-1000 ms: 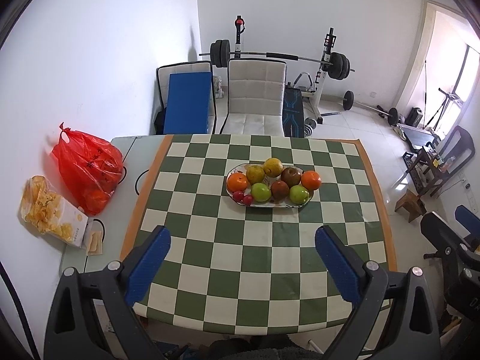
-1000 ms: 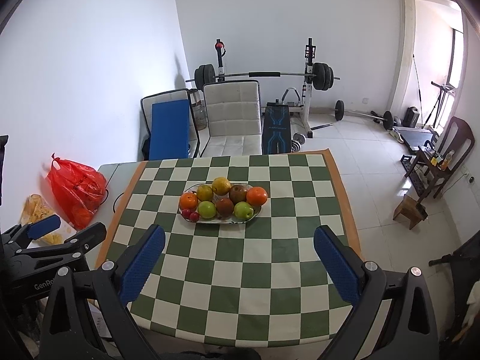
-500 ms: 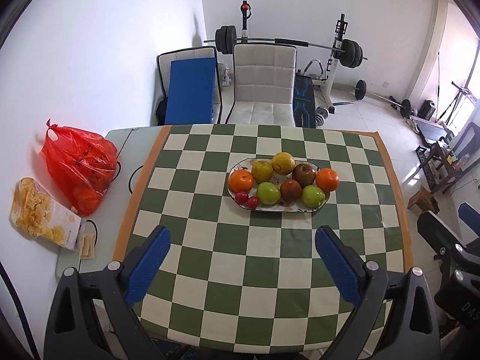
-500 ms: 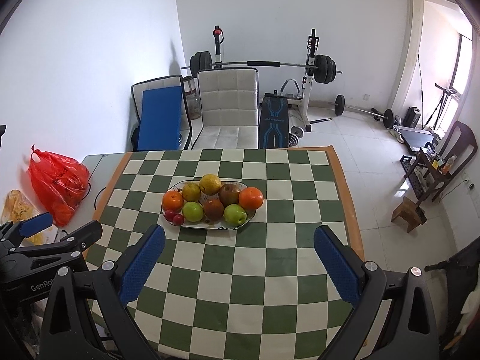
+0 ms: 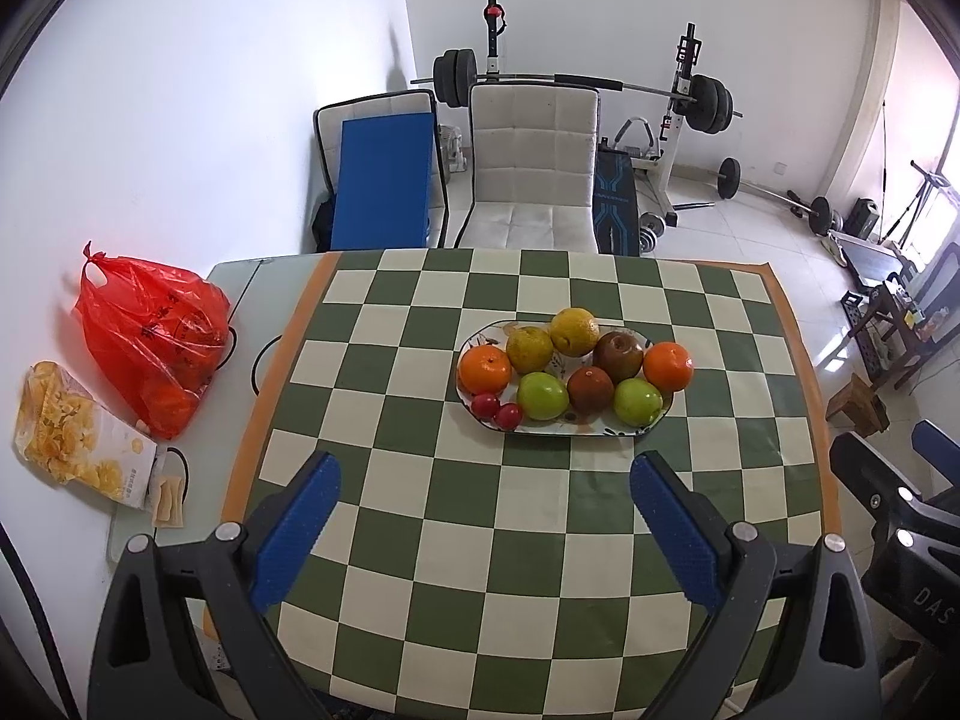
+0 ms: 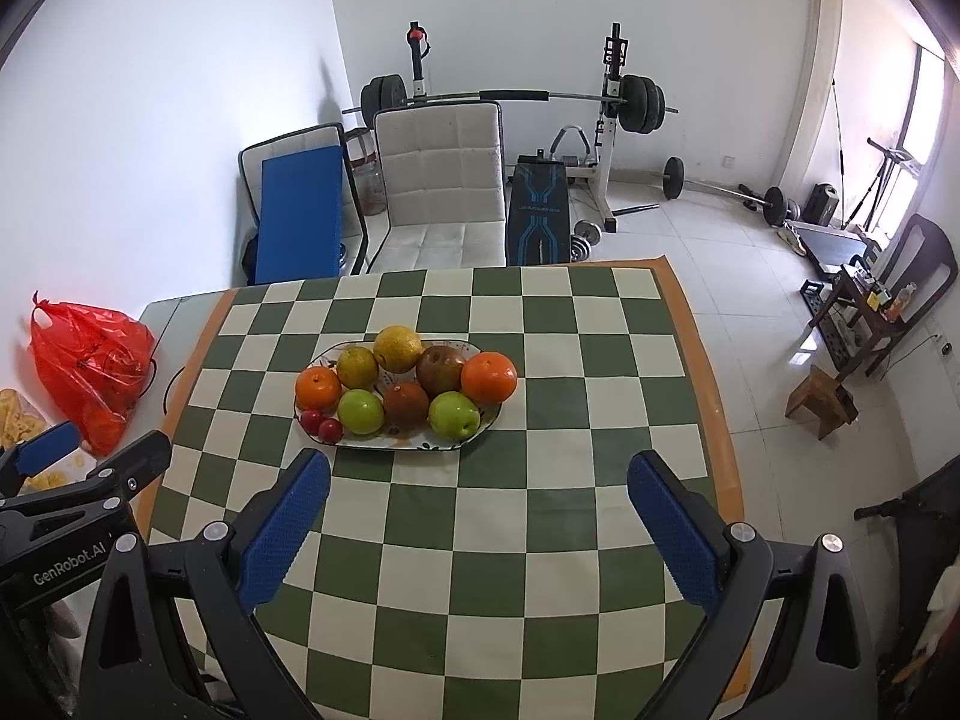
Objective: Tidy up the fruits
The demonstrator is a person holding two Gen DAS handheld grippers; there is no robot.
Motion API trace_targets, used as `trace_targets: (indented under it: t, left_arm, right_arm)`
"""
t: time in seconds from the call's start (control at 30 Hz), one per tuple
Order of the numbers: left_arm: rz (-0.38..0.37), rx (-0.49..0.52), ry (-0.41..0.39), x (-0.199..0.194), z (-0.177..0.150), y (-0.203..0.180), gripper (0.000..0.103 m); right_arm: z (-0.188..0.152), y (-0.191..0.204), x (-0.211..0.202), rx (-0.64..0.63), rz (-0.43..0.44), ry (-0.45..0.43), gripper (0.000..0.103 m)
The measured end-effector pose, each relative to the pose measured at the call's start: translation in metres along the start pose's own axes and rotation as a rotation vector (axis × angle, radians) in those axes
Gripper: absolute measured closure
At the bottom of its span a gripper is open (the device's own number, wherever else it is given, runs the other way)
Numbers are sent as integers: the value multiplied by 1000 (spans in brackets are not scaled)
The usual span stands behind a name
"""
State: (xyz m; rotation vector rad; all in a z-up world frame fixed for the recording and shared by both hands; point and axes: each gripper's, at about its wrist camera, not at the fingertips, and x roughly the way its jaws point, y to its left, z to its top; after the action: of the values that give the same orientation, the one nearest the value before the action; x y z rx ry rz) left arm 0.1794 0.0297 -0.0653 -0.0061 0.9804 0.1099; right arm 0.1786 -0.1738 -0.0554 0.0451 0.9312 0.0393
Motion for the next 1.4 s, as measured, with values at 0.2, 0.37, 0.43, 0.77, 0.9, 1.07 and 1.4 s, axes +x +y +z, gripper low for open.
trace_targets:
  t: [0.2, 0.37, 0.43, 0.77, 0.9, 1.07, 1.4]
  left_arm:
    - [2, 2, -6, 0, 1, -1, 4]
    - [-4, -1, -15, -2, 2, -1, 4]
    - [-4, 3, -24, -4, 2, -2, 4]
    - [2, 13, -45, -13, 2, -5, 0]
    - [6, 12, -44, -17, 2, -3, 0]
    - [9, 12, -45, -20, 0, -3, 0]
    - [-4, 20, -54, -25, -4, -5, 0]
  right_arm:
    - [1, 0, 1, -4, -1, -4, 2]
    - [2, -2, 0, 0, -1, -8, 2]
    - [2, -2, 0, 0, -1, -8, 2]
    - [0, -3, -5, 3, -4, -17, 2]
    - [-2, -3, -7, 5, -2, -25, 2]
    - [-4, -4, -12, 7, 1, -27, 1]
    - [1, -8, -28, 5, -6, -44, 1]
